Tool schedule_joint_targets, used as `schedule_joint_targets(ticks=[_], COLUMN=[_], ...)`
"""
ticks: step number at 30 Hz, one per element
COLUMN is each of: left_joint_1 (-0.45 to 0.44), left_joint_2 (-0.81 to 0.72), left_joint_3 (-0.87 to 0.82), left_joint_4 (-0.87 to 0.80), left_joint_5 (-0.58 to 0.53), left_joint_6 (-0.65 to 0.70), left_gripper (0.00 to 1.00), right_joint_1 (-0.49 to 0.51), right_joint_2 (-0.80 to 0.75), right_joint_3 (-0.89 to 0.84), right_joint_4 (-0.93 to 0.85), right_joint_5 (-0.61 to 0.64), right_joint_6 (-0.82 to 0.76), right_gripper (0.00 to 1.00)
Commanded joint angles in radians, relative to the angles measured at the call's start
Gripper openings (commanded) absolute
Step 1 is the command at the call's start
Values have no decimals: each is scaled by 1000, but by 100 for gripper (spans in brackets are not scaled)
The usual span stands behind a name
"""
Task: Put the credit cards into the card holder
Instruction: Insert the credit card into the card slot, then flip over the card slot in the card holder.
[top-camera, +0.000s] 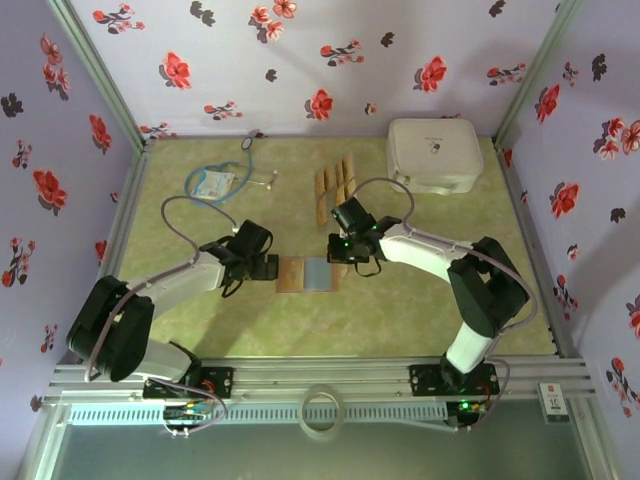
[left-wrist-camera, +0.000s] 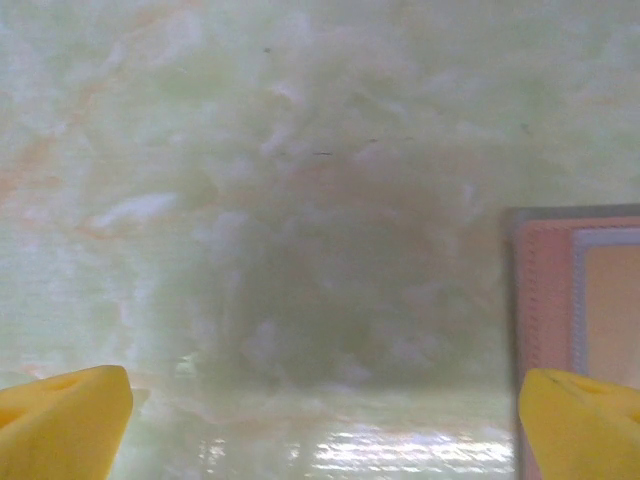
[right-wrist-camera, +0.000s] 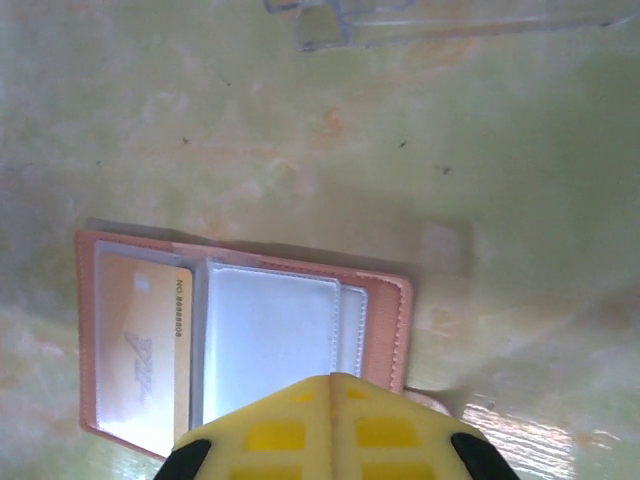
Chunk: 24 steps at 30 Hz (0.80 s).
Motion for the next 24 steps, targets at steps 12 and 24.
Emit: schedule_joint_targets(ticks=[12,24], left_joint_1=[-146,-175], left_joint_2=[67,107], left_joint_3=[122,124], left_joint_4=[6,33], left_joint_5=[19,19], left_joint_6=[-60,-62], left_gripper=[100,100], right_joint_1=[0,-1], right_joint_2=[114,165], right_joint_3=[14,13], right_joint_4=[87,126], right_joint_5=[-69,-90], right_joint_6=[-19,1], right_gripper=[0,0])
